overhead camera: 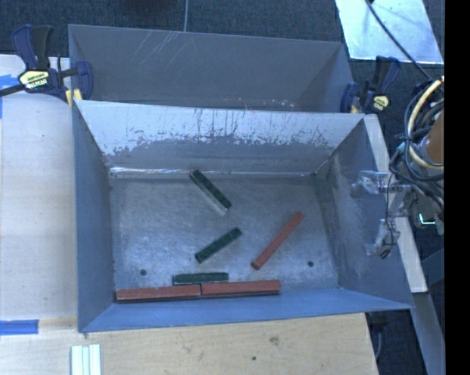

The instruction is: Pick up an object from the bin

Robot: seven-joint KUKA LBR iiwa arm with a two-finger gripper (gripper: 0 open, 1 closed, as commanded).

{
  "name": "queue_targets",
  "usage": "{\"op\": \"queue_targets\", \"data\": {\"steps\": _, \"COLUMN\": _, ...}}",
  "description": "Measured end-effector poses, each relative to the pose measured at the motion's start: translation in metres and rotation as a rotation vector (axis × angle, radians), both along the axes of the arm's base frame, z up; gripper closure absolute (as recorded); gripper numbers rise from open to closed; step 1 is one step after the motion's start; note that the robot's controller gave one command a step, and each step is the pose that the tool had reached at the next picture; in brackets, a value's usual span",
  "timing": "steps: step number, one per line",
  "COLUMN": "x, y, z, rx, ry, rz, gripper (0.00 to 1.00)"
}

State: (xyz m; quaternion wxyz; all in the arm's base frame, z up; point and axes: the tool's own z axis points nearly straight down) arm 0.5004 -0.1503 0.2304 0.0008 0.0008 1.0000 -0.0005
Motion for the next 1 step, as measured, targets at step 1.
{"op": "queue_targets", "data": {"steps": 1, "x": 0.0219, "y": 0.1071, "z": -0.163, "rx": 0.003, "ry": 0.004, "rz": 0.327, "gripper": 0.0}}
